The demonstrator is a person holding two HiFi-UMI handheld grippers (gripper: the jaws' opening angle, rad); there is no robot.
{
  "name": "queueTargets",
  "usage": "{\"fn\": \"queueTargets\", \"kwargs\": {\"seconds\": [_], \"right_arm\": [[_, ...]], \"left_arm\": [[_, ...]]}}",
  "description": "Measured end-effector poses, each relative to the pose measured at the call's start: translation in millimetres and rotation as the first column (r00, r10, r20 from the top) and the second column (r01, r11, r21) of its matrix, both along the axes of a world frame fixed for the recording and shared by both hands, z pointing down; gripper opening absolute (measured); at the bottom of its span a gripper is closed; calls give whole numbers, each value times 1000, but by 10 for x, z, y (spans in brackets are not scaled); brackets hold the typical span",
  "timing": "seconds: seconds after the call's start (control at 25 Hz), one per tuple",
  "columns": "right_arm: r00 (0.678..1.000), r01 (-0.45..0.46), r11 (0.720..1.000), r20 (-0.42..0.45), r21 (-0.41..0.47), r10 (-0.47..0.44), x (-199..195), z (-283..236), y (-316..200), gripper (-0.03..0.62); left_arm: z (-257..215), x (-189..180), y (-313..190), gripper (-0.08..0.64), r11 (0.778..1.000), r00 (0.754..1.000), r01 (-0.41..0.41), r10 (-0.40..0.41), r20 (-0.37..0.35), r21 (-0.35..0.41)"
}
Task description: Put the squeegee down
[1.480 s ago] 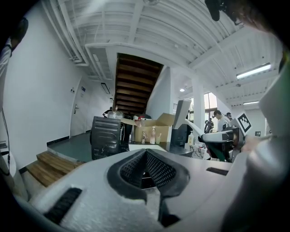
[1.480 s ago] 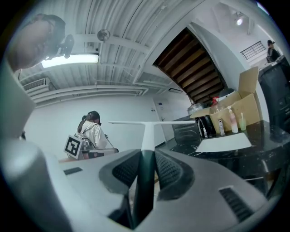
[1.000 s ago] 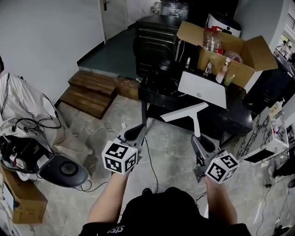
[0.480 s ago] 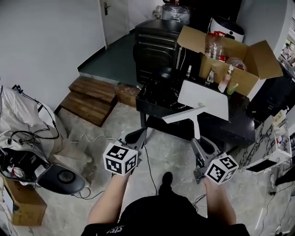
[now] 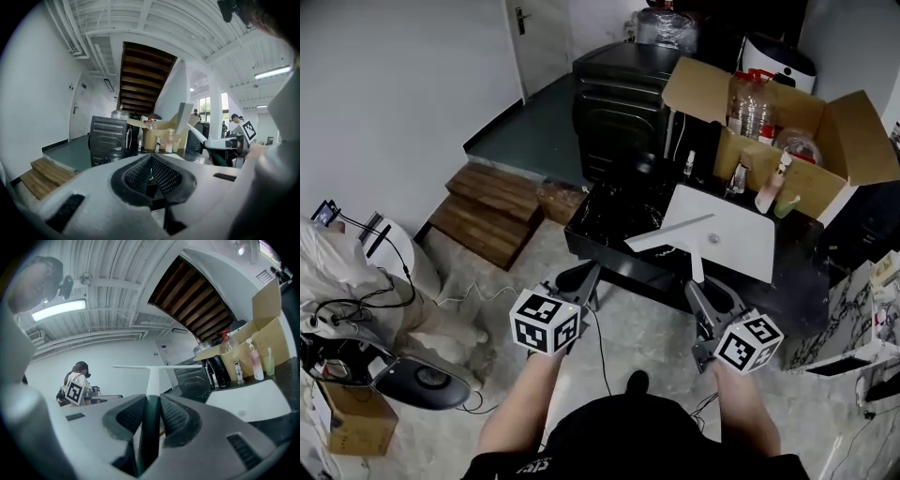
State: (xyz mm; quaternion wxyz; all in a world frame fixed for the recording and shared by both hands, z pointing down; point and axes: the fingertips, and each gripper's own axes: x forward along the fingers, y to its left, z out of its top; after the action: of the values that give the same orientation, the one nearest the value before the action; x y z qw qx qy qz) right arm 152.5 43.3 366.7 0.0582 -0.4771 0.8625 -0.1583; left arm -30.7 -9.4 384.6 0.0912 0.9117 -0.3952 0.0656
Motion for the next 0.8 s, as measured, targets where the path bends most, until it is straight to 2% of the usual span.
{"fn": "queueTargets", "kwargs": {"seconds": [0.2, 0.4, 0.6, 0.8], "right_arm": [[999, 14, 1000, 34, -23, -13, 273, 93, -317, 98], [998, 19, 999, 59, -39, -17, 492, 182, -532, 98], [997, 26, 997, 78, -73, -20, 519, 322, -684, 98], [998, 35, 995, 56, -92, -30, 419, 343, -871, 98]], "left_arm": [[63, 227, -321, 11, 999, 999, 19, -18, 38, -30], [28, 417, -519, 11, 999, 997, 21, -19, 77, -26], [129, 442, -624, 11, 998, 996, 24, -20, 92, -50], [184, 336, -840, 11, 997, 997, 36, -32, 66, -65]]}}
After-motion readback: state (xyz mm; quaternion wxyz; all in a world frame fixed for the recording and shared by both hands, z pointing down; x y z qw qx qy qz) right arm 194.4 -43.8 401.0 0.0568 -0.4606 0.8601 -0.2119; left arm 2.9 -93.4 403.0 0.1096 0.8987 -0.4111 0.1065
